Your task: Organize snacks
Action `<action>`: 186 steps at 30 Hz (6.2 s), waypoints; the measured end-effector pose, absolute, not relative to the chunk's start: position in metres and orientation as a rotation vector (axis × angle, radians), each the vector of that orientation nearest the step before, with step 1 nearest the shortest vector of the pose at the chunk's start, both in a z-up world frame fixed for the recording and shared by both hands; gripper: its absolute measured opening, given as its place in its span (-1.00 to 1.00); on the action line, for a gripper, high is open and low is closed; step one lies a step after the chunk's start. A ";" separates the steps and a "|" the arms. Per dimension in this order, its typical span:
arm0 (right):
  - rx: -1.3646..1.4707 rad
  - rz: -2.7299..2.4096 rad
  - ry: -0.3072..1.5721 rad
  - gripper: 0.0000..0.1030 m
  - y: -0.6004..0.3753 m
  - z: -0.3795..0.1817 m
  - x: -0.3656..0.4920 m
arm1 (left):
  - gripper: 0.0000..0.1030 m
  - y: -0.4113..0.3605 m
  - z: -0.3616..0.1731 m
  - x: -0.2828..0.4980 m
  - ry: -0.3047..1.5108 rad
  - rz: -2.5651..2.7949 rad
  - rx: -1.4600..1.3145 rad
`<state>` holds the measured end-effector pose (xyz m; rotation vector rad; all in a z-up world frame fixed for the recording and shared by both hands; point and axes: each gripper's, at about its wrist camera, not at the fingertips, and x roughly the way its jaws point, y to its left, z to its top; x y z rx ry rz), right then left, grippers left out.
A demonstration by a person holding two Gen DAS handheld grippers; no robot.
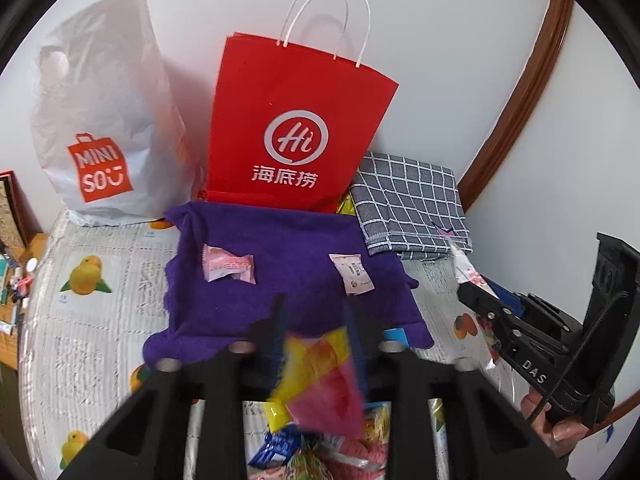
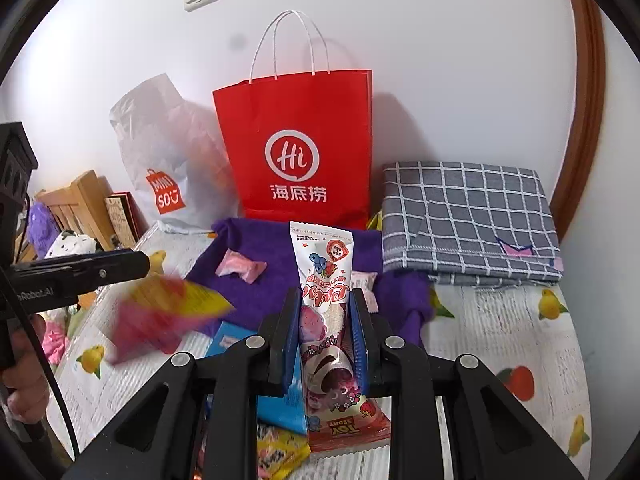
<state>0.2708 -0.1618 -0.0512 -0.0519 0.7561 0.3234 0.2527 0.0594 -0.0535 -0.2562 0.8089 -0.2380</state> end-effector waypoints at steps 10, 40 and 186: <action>-0.042 0.328 0.824 -0.54 -0.159 -0.081 0.298 | -0.33 0.061 -0.091 0.271 0.909 -0.270 -0.284; -0.030 0.263 0.862 -0.54 -0.190 -0.105 0.250 | 0.46 0.048 -0.162 0.193 1.009 -0.366 -0.137; -0.134 0.517 1.037 0.15 -0.091 -0.172 0.151 | 0.51 0.135 -0.153 0.159 0.927 -0.152 -0.303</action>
